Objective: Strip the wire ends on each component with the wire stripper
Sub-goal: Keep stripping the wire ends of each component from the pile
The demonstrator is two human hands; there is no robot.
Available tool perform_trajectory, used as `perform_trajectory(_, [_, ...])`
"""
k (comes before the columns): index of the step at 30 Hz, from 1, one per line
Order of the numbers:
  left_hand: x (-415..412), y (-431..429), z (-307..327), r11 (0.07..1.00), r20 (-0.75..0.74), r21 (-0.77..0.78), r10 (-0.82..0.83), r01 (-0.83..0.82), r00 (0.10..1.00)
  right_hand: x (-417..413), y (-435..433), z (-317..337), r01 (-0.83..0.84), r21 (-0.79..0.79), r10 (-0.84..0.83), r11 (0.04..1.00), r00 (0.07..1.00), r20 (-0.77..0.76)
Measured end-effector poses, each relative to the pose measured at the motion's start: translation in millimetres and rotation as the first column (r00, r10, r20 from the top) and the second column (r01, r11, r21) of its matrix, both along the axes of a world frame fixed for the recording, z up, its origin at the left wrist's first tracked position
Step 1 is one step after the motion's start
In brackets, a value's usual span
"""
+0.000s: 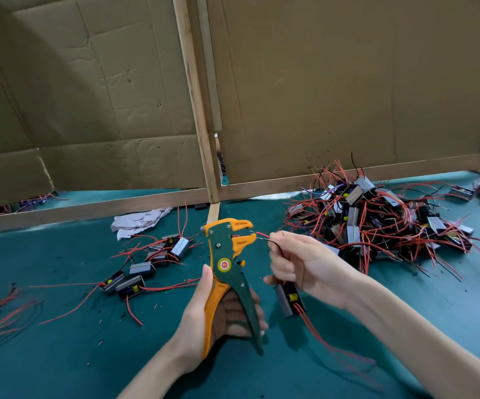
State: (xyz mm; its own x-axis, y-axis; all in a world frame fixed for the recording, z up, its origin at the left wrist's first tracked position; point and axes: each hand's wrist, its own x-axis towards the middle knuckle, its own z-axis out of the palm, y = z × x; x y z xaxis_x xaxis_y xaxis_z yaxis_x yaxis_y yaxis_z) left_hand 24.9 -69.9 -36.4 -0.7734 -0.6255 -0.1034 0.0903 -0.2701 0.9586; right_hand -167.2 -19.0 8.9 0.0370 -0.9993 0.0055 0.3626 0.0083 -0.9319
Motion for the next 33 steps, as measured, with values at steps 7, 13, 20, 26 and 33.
perform_trajectory(7, [1.5,0.7,3.6,0.999,-0.002,0.026,-0.038,0.038,0.999,-0.6,0.5,0.6,0.118,-0.039,-0.118,0.992,0.993,-0.020])
perform_trajectory(13, [1.6,1.5,2.9,0.993,0.039,0.005,-0.121,0.121,0.992,2.4,1.2,-0.3,0.102,-0.087,-0.100,0.991,0.995,0.032])
perform_trajectory(20, [2.5,1.3,1.8,0.987,0.038,-0.004,-0.158,0.158,0.987,4.8,3.0,-0.6,0.128,-0.081,-0.127,0.988,0.992,0.018])
perform_trajectory(26, [3.4,2.0,-1.6,0.990,0.057,-0.052,-0.128,0.131,0.990,6.0,3.4,0.4,0.137,-0.088,-0.135,0.987,0.990,0.026])
perform_trajectory(33, [-4.6,11.4,-9.2,0.982,0.086,-0.121,0.159,-0.148,0.984,7.3,2.5,-0.8,0.115,-0.094,-0.113,0.989,0.993,0.035])
